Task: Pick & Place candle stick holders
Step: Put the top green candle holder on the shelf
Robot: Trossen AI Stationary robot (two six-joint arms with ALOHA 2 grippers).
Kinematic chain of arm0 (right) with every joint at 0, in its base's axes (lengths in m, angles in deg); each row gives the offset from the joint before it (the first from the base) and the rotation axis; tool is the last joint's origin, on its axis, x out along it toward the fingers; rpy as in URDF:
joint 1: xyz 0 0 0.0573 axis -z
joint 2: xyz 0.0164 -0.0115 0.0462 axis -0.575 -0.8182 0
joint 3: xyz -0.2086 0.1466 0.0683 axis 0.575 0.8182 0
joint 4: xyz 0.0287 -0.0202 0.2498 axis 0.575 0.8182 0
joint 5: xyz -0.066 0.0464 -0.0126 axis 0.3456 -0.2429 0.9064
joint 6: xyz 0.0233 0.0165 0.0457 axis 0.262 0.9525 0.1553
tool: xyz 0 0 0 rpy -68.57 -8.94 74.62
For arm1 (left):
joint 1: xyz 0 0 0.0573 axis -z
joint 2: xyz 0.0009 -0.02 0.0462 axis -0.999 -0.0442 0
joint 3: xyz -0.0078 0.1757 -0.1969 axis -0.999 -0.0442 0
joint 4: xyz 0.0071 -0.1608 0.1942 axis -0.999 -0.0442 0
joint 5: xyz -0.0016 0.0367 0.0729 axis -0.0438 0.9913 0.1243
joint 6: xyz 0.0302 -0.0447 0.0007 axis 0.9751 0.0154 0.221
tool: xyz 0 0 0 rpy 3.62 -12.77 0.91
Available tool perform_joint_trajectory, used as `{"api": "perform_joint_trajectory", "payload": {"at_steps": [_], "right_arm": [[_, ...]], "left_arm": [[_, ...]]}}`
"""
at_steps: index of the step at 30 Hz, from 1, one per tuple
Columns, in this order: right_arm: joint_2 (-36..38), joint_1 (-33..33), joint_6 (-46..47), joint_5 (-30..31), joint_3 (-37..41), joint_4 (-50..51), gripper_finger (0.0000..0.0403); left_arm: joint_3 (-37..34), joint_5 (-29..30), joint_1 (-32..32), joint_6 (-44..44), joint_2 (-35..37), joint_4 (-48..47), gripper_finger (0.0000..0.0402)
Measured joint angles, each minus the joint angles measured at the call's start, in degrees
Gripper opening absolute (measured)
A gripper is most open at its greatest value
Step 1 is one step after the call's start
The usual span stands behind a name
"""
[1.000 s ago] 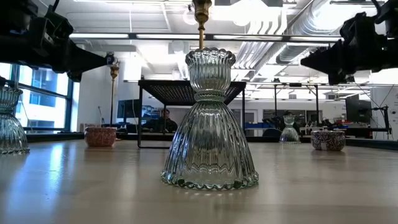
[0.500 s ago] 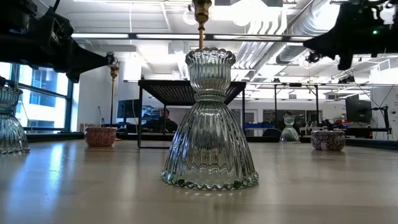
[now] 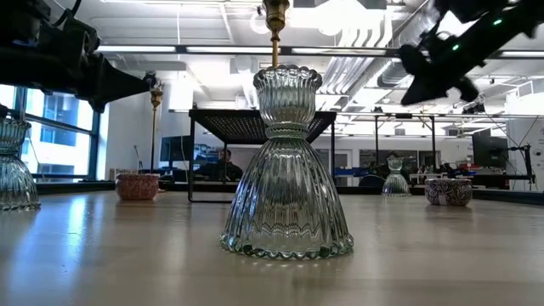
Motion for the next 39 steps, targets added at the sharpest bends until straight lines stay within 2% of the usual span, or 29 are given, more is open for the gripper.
{"api": "perform_joint_trajectory", "payload": {"at_steps": [2, 4, 8, 12, 15, 20, 25, 29, 39], "right_arm": [[-3.1, 6.36, -0.48, -7.73, -1.52, -0.45, 0.0], [-5.93, 11.81, -1.42, -12.76, -2.77, -0.66, 0.0], [-11.35, 19.8, -1.18, -18.19, -5.27, -1.02, 0.0008], [-16.73, 22.13, -1.34, -17.79, -7.85, -0.74, 0.0053], [-20.74, 22.27, -1.41, -16.51, -9.71, -0.85, 0.0107], [-27.41, 22.77, -0.88, -9.36, -12.68, 0.82, 0.0206], [-32.66, 24.94, 1.36, -9.13, -15.37, 1.78, 0.0279], [-35.47, 26.25, 0.07, -9.38, -15.88, 1.26, 0.0298], [-40.41, 26.29, -2.81, -7.9, -15.86, -1.78, 0.0296]], "left_arm": [[0.0, 0.42, 0.0, 0.3, 0.0, 0.07, 0.0003], [0.0, 0.48, 0.0, 0.43, 0.0, 0.12, 0.0003], [0.0, 0.75, 0.0, 1.65, 0.0, 1.31, 0.0003], [0.0, 0.95, 0.0, 1.8, 0.02, 1.36, 0.0003], [0.0, 0.93, 0.0, 1.52, 0.0, 0.86, 0.0003], [0.0, -0.14, 0.0, 0.89, 0.02, 0.68, 0.0003], [0.0, -0.18, 0.0, 1.11, 0.02, 0.68, 0.0003], [0.0, -0.2, 0.0, 1.5, 0.02, 0.66, 0.0003], [0.0, -0.2, 0.0, 2.95, 0.02, 0.55, 0.0003]]}}
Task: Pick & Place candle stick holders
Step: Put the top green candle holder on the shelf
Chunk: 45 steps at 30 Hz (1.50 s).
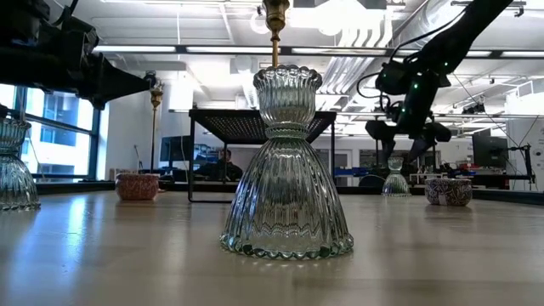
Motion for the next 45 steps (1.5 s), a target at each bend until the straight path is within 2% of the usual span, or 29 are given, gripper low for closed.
{"api": "perform_joint_trajectory", "payload": {"at_steps": [7, 19, 24, 28, 34, 40, 45], "right_arm": [[-1.46, 0.0, 0.17, -0.27, 0.0, -0.71, 0.0288], [-1.46, -0.09, -1.34, -1.59, 0.0, -0.3, 0.0188], [-1.13, -0.1, -1.81, -2.59, 0.03, -0.14, 0.0164], [1.9, -1.41, -1.38, -2.77, 0.15, 1.44, 0.0167], [10.9, -5.06, 1.65, -3.84, -0.17, 8.08, 0.0166], [15.87, -12.1, 4.89, -1.72, -10.07, 22.99, 0.0168], [13.17, -18.02, 5.07, -1.34, -22.95, 25.62, 0.0167]], "left_arm": [[0.0, -0.02, 0.0, -1.01, 0.0, -0.7, 0.0003], [0.02, 0.13, 0.02, 0.06, 0.0, -0.7, 0.0003], [0.02, 0.13, 0.02, 0.06, 0.0, -0.7, 0.0003], [0.02, 0.13, 0.0, 0.06, 0.0, -0.7, 0.0003], [0.02, 0.15, 0.0, 0.04, 0.02, -0.72, 0.0003], [0.02, 0.15, 0.01, 0.01, 0.02, -0.74, 0.0003], [0.02, 0.17, 0.02, -0.78, 0.02, -0.76, 0.0003]]}}
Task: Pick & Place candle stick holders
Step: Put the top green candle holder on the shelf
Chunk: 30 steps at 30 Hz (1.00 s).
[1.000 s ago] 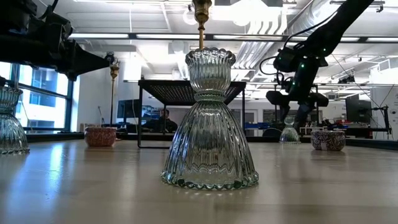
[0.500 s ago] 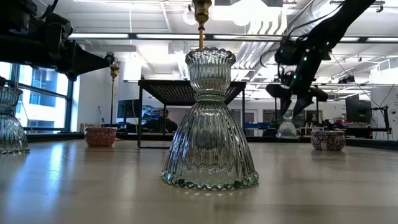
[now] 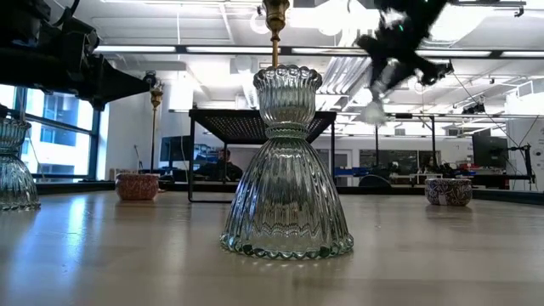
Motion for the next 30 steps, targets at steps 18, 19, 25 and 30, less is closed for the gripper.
{"api": "perform_joint_trajectory", "payload": {"at_steps": [18, 19, 25, 30], "right_arm": [[-39.51, -3.42, -20.15, -8.57, -50.32, 13.51, 0.0166], [-41.11, -3.4, -20.77, -8.97, -52.43, 14.47, 0.0166], [-48.03, -3.62, -24.68, -10.76, -60.44, 16.03, 0.0169], [-50.43, -4.56, -27.5, -11.21, -60.83, 14.33, 0.0169]], "left_arm": [[0.0, 0.07, -0.02, 0.64, 0.0, 0.0, 0.0003], [0.0, 0.07, -0.01, 0.64, 0.0, 0.0, 0.0003], [0.0, 0.07, -0.01, 0.64, 0.0, 0.0, 0.0003], [0.0, 0.04, -0.02, 0.62, 0.0, 0.0, 0.0003]]}}
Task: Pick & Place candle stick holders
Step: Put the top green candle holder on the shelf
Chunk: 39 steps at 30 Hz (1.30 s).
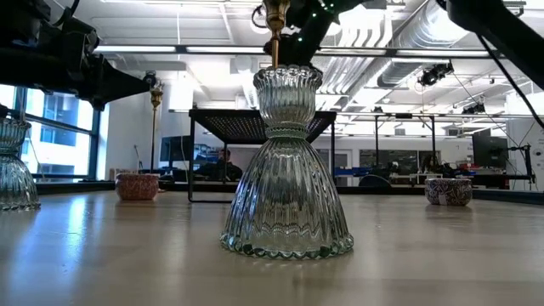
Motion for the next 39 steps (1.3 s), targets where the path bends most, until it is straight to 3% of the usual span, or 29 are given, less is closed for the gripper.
{"api": "perform_joint_trajectory", "payload": {"at_steps": [39], "right_arm": [[-2.49, 0.14, -5.74, -2.55, 2.34, -3.32, 0.0172]], "left_arm": [[0.0, -0.15, 0.01, -0.02, 0.0, -0.09, 0.0003]]}}
